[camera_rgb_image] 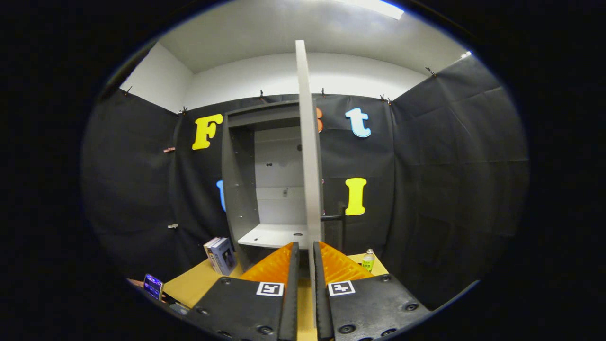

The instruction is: Open the shoe cabinet door, grab the shoes and put them into the shoe cabinet, then close the shoe cabinet door.

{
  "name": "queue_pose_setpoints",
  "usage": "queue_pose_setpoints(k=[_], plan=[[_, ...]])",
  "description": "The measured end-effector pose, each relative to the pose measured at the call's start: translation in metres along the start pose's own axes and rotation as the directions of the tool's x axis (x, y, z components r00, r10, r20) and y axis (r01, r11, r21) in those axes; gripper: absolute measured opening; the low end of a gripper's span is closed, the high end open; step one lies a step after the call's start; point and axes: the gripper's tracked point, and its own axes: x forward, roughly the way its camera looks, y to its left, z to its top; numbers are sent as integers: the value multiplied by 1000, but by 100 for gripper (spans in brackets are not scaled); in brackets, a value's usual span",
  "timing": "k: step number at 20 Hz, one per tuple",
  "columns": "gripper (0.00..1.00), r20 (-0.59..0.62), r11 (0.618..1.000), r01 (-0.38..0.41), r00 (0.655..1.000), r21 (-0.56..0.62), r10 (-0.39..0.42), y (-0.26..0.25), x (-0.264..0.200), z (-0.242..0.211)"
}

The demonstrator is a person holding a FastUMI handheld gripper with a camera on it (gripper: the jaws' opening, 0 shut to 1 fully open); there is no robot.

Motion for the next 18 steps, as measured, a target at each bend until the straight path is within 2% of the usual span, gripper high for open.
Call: queue_pose_setpoints(k=[1,3,5,8,12,18], plan=[[25,3,1000,-25,1000,-3,25,15,2,-2],[42,-12,996,-82,997,-28,81,44,5,-14],[65,-61,993,-111,992,-34,109,65,11,-36],[99,-163,992,-119,979,40,124,96,27,-81],[99,-356,991,-53,929,126,96,116,50,-171],[98,-632,996,-28,771,86,76,128,54,-325]])
